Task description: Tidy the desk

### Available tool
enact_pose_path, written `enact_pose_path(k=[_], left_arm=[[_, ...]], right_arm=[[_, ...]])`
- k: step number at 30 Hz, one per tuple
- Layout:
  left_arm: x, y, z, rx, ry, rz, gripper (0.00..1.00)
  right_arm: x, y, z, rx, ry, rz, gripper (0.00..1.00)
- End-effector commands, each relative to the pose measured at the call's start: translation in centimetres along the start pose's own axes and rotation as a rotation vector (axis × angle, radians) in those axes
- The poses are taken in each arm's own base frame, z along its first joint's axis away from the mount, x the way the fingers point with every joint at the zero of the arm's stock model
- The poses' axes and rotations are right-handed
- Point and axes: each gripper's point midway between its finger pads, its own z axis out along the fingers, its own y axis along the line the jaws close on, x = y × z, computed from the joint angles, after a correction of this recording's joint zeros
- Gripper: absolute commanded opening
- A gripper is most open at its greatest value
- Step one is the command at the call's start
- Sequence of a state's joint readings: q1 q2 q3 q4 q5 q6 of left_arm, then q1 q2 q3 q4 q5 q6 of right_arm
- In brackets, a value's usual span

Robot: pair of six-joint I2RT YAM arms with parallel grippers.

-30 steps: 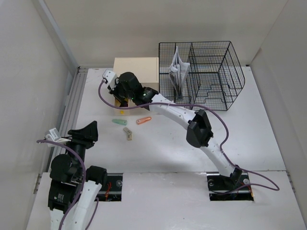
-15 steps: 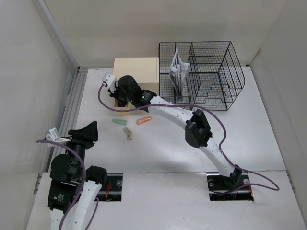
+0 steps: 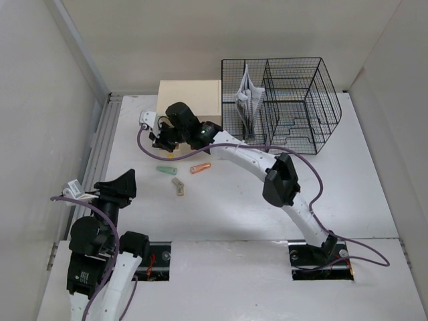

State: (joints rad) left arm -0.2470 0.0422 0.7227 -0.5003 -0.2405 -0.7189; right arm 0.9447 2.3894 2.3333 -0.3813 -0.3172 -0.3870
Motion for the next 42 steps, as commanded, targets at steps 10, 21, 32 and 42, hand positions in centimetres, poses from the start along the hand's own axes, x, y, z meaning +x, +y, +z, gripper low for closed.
enact_pose_path(k=[10,21,32,42], left_arm=[[-1.7,-1.4,-1.1,0.062,-0.048,-0.009,0.5],[-1.6,-1.3,-1.0,0.061,-0.048,0.0,0.5],[-1.4,-1.5,-0.6,0.068,-0.042,0.0,0.5],[-1.4,-1.5,-0.6,0.068,-0.042,0.0,0.5]], right_arm=[[2.6,3.9,-4.7,-0.281,0.112,0.046,0.0],[5.8,-3.5,-4.2,0.27,0.181,0.053,0.0],[6.1,-7.0,-4.9,0.51,0.181,0.055,0.0],[3.9,-1.0,-5.8,0.153,0.185,0.063,0.0]])
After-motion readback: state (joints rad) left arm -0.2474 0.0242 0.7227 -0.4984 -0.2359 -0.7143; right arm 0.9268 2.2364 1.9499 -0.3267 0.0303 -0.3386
